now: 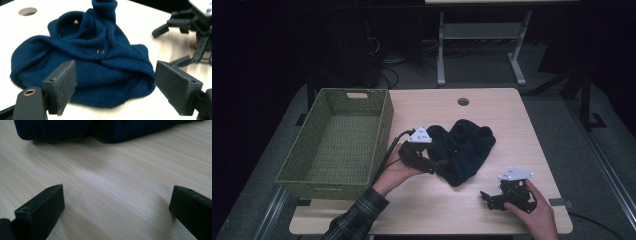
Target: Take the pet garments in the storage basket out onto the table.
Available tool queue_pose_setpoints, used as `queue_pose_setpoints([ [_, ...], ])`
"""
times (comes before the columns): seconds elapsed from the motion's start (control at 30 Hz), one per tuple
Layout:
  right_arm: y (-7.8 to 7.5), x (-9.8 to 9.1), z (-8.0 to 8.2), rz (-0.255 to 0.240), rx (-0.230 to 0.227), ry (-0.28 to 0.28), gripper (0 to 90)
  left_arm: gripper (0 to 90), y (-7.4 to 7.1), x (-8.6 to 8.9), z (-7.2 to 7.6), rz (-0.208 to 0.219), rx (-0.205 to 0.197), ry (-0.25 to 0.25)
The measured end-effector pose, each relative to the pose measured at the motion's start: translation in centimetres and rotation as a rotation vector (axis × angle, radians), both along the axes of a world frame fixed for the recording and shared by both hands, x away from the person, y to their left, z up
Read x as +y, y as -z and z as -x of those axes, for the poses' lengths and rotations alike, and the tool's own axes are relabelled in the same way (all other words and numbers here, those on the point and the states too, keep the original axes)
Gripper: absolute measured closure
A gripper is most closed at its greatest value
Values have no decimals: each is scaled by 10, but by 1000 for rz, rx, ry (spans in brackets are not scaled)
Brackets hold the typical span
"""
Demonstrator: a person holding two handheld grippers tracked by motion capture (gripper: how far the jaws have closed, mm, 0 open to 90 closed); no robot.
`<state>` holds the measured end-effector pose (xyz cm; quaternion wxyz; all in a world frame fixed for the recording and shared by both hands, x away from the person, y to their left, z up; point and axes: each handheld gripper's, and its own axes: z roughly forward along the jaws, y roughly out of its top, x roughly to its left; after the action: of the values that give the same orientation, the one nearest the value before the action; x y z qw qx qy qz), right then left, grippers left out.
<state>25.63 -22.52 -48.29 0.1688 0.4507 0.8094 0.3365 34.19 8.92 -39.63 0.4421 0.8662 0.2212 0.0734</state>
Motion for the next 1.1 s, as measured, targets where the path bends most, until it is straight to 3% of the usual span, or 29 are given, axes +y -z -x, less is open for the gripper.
queue_pose_setpoints([
  [0.5,0,0,0,0,0,0,0,171,31,24,21,-40,40,-71],
  [0.63,0,0,0,0,0,0,0,167,45,25,28,-92,55,-98],
  [0.7,0,0,0,0,0,0,0,152,51,24,32,-143,55,-98],
  [0.87,0,0,0,0,0,0,0,140,63,26,39,-172,70,-108],
  [1.0,0,0,0,0,1,1,0,136,72,23,43,-218,67,-111],
  [1.03,0,0,0,0,0,1,0,128,74,23,44,-224,49,-107],
  [1.1,0,0,0,0,0,0,0,129,75,24,46,-215,46,-110],
])
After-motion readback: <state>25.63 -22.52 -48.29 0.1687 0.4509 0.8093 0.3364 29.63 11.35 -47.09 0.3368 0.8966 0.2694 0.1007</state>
